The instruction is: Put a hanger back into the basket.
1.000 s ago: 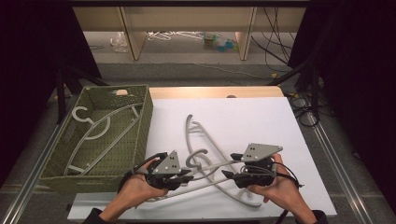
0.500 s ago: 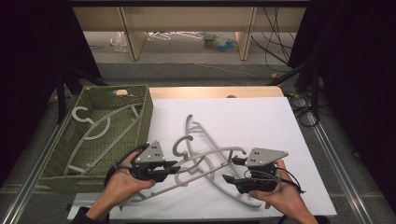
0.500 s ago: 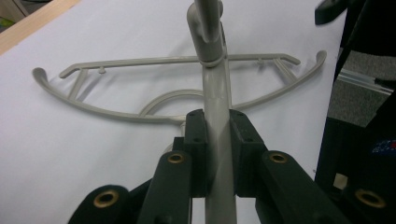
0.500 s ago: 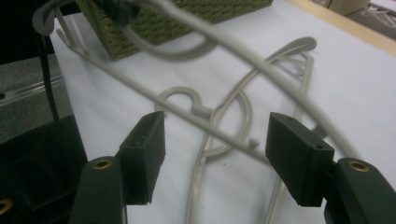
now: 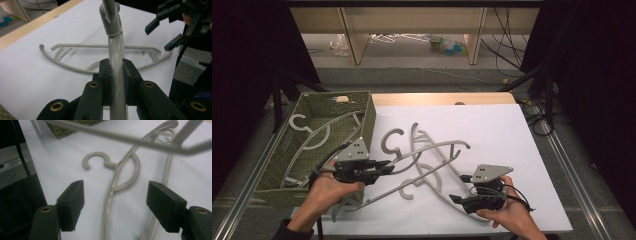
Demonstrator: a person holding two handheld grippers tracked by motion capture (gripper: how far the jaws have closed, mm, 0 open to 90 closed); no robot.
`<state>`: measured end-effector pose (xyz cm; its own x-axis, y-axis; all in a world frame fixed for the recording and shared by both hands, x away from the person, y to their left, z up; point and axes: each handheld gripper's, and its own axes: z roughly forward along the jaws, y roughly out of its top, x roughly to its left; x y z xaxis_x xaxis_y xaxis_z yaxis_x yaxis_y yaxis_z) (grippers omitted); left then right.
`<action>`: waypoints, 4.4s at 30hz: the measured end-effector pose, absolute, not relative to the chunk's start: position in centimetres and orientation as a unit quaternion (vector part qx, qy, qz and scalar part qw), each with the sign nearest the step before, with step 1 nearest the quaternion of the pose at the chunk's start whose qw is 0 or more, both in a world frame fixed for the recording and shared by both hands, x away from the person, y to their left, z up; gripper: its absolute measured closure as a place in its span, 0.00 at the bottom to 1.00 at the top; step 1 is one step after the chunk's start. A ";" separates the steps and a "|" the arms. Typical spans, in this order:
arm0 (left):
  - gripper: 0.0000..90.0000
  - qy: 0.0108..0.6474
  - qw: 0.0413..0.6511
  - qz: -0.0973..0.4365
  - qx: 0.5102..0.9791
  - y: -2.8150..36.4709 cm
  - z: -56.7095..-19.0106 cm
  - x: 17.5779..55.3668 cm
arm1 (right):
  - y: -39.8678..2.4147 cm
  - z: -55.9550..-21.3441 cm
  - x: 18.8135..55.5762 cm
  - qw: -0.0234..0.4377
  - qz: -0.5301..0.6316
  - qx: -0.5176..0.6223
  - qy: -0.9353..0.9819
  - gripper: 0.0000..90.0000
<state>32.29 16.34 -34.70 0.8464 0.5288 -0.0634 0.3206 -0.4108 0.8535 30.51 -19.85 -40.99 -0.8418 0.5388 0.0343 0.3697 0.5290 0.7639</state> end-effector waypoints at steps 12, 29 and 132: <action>0.88 0.281 0.503 0.161 0.801 20.6 -29.7 32.6 | -19.9 -41.9 30.9 0.101 0.403 0.269 0.869 0.29; 0.88 0.339 0.459 0.235 0.787 26.0 -27.8 36.2 | -20.1 -42.3 31.1 0.099 0.395 0.273 0.872 0.29; 0.52 0.497 0.393 0.267 0.725 34.6 -38.3 38.4 | -19.9 -43.8 31.6 0.078 0.373 0.280 0.881 0.29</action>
<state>38.44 34.59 -38.34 0.3620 0.9322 -0.0035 0.5113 -0.1955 0.8369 31.63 -19.91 -43.77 -0.8311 0.5515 0.0712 0.4347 0.5645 0.7017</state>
